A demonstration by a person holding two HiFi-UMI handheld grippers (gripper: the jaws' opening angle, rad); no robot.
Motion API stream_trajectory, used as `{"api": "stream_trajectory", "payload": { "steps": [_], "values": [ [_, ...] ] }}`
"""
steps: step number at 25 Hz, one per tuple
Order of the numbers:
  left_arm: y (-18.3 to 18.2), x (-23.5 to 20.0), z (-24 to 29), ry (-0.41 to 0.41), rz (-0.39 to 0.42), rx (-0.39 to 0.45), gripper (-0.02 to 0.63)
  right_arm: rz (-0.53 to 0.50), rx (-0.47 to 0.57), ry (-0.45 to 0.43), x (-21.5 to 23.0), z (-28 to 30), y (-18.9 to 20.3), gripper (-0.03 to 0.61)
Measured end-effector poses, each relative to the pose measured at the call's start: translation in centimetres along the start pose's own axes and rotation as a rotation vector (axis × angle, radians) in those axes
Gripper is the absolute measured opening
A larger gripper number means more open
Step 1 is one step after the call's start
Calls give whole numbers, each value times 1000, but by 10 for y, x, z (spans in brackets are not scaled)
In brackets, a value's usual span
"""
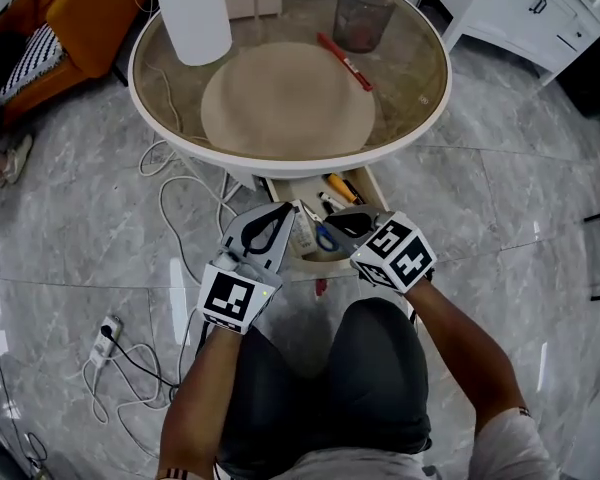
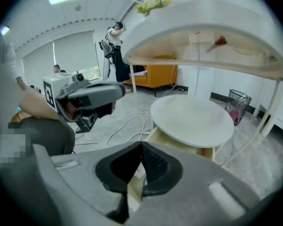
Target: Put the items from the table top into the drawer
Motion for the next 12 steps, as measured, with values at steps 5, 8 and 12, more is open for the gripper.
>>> {"api": "stream_trajectory", "payload": {
  "steps": [5, 8, 12],
  "values": [
    [-32, 18, -16, 47, -8, -7, 0, 14, 89, -67, -23, -43, -29, 1],
    [-53, 24, -21, 54, -20, 1, 0, 14, 138, -89, -30, -67, -48, 2],
    [-85, 23, -25, 43, -28, 25, 0, -15, 182, -98, -38, -96, -76, 1]
  ]
}}
Point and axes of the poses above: the fingertips, and each gripper's own axes: z forward along the fingers, x to its right, y out of its underside, the point moved 6 cm from there along -z, backward along the fingers
